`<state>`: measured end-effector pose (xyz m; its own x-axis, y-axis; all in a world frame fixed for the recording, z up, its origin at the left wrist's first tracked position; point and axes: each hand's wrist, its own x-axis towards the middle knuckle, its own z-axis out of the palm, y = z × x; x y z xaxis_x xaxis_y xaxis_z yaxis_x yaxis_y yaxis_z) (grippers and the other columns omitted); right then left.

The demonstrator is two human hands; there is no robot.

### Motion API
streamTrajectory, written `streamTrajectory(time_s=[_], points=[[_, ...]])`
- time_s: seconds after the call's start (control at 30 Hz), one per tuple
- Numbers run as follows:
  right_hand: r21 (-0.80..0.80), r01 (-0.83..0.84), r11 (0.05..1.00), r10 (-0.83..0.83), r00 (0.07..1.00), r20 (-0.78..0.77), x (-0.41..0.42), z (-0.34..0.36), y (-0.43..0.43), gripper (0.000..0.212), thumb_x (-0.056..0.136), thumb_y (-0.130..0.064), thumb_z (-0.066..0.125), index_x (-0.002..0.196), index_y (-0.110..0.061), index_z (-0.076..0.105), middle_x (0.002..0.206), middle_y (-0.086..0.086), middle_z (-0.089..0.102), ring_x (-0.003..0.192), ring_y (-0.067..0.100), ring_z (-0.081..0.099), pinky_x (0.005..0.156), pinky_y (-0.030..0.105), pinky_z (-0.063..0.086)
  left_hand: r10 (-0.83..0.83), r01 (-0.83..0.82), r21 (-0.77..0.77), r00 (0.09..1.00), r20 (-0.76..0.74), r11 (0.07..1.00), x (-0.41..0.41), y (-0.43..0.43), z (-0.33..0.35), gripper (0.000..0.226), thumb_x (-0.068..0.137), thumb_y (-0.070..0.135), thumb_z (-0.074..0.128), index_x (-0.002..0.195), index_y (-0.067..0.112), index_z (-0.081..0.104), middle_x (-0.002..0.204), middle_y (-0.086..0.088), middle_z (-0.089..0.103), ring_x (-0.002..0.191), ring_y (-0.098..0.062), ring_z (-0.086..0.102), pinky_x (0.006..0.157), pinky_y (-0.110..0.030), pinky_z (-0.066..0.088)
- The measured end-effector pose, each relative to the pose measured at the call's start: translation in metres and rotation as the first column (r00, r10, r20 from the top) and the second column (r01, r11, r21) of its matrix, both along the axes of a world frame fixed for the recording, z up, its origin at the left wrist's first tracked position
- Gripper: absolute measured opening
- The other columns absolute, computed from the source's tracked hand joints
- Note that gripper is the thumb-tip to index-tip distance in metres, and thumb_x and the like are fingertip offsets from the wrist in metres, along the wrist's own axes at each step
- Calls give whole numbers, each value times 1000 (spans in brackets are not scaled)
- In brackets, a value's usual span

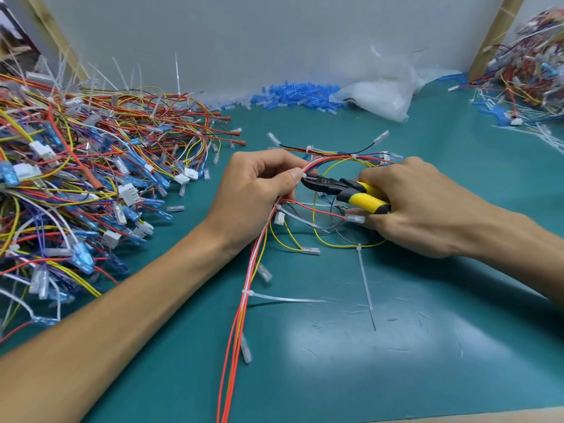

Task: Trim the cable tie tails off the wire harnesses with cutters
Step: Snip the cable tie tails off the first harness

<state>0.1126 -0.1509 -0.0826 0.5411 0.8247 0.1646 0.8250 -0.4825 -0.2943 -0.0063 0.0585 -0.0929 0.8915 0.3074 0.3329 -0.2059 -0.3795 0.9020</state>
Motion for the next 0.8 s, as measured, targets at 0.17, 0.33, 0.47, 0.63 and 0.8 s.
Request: streamTrajectory(time_s=[0.17,0.33,0.47,0.63,0.8], points=[[5,16,1000,-16,1000,-7,4,1,0,43,90,-38,74,67,-18,44,56,2,45,57,28,41,52,38,36,14,-19,-141,999,-39,990,2,2,-1,17,97,2,59,98,-1,76,60,-6,53,46,-4,43,47,-13,32],[77,36,996,-33,999,-38,13,6,-3,40,91,-42,72,71,-15,50,56,8,47,59,32,39,54,41,36,-5,-21,-274,996,-94,961,4,7,-2,21,100,2,57,102,3,78,65,-4,57,57,-11,45,52,-19,29],[155,38,987,-29,998,-64,17,11,-7,38,92,-36,73,69,-18,49,53,3,44,53,19,33,51,36,29,-3,-31,-401,996,-85,916,5,10,-1,16,97,7,63,100,6,79,69,-4,63,62,-13,51,52,-20,38],[202,25,979,-14,998,-55,18,12,-8,35,91,-39,73,71,-18,52,52,3,44,53,20,35,51,38,32,21,-40,-481,999,-45,876,7,8,-1,17,83,20,77,97,10,77,76,-4,75,64,-9,65,50,-15,47],[156,20,987,-19,1000,-8,20,11,-9,38,90,-43,73,72,-17,50,53,4,45,58,31,38,53,44,42,36,-55,-299,997,-69,953,5,5,1,19,83,18,79,98,6,74,83,-16,77,69,-10,72,56,-15,51]])
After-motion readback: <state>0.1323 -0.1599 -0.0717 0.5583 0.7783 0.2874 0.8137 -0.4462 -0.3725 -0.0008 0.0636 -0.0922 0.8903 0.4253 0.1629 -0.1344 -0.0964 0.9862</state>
